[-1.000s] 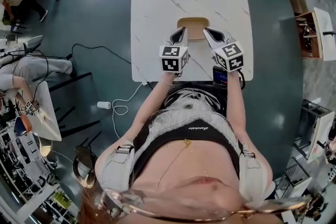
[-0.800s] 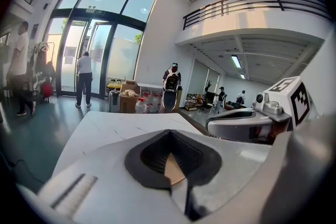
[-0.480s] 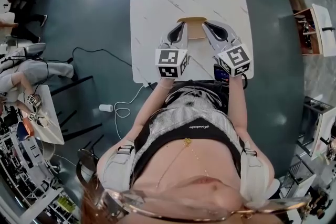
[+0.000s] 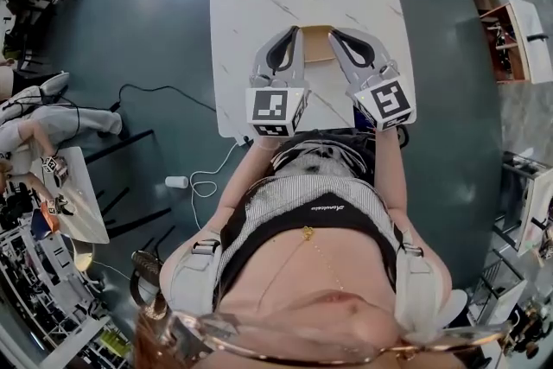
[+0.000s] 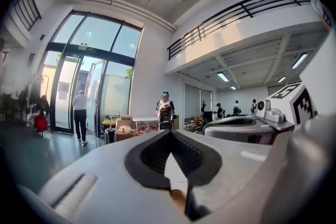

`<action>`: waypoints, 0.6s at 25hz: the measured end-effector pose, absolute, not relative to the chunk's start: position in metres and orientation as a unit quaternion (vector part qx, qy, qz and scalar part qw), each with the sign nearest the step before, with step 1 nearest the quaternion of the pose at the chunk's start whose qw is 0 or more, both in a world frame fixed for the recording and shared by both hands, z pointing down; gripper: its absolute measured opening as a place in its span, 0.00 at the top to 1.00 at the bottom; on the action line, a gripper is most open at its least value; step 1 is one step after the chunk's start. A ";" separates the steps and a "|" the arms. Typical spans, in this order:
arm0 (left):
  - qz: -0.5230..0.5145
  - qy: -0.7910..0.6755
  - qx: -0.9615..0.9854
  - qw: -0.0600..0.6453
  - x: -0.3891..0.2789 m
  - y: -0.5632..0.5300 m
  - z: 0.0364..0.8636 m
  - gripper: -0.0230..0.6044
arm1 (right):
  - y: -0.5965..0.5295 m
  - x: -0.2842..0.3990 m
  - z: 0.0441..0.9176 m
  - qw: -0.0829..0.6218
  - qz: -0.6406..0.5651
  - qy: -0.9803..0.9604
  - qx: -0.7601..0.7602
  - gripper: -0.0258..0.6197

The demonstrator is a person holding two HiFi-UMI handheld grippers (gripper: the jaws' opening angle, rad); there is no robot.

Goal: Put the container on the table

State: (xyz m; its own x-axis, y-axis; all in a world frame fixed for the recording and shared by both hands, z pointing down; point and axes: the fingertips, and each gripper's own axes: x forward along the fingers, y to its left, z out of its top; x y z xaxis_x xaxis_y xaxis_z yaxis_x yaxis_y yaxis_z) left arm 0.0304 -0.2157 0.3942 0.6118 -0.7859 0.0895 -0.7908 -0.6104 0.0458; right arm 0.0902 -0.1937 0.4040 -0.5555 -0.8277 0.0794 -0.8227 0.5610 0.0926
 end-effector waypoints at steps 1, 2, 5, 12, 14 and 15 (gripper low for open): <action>0.030 -0.438 0.898 0.033 0.032 -0.214 0.392 0.96 | -0.193 0.092 0.404 0.056 -0.024 -0.880 0.472 0.92; 0.029 -0.437 0.899 0.028 0.034 -0.213 0.391 0.96 | -0.192 0.093 0.403 0.054 -0.024 -0.878 0.474 0.92; 0.028 -0.431 0.901 0.029 0.039 -0.210 0.390 0.96 | -0.190 0.096 0.400 0.049 -0.026 -0.877 0.477 0.92; 0.024 -0.434 0.900 0.036 0.044 -0.203 0.390 0.96 | -0.185 0.106 0.397 0.042 -0.022 -0.875 0.482 0.92; 0.024 -0.436 0.899 0.036 0.044 -0.203 0.391 0.96 | -0.186 0.108 0.398 0.046 -0.021 -0.873 0.485 0.92; 0.024 -0.437 0.898 0.036 0.043 -0.204 0.390 0.96 | -0.187 0.109 0.398 0.047 -0.020 -0.872 0.486 0.92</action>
